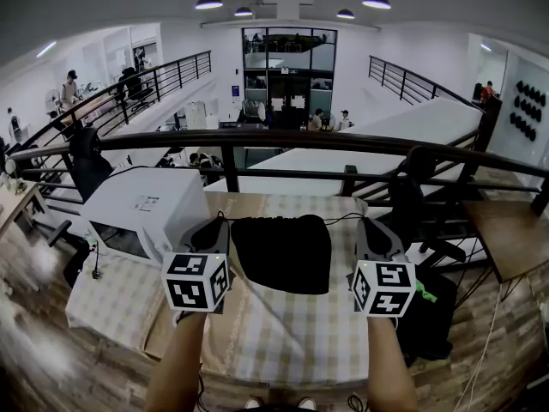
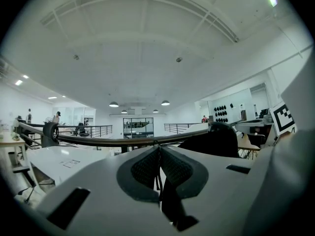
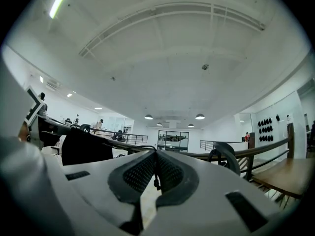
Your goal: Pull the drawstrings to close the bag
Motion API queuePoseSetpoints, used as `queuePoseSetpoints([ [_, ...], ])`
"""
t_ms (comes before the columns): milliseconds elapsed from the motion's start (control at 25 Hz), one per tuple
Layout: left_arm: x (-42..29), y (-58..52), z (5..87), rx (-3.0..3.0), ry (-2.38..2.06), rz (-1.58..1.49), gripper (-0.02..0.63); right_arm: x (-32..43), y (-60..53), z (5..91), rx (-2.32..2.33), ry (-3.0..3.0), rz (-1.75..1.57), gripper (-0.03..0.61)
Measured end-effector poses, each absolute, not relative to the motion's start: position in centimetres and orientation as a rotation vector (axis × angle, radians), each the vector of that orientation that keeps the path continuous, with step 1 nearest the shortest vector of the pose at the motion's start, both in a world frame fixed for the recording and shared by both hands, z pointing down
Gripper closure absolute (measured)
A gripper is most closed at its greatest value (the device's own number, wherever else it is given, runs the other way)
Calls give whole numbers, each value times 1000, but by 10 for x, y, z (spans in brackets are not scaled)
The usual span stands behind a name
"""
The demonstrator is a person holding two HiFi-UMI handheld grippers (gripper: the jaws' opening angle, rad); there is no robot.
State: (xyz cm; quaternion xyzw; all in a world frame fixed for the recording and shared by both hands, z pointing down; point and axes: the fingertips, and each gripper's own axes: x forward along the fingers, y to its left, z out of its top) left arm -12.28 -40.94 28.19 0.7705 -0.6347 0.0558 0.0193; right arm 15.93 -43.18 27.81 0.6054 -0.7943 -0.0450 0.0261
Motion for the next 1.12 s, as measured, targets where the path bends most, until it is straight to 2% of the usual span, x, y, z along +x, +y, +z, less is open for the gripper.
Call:
queuePoseSetpoints([
  [1120, -146, -406, 324, 2234, -1994, 176, 583, 219, -427, 311, 2091, -2325, 95, 555],
])
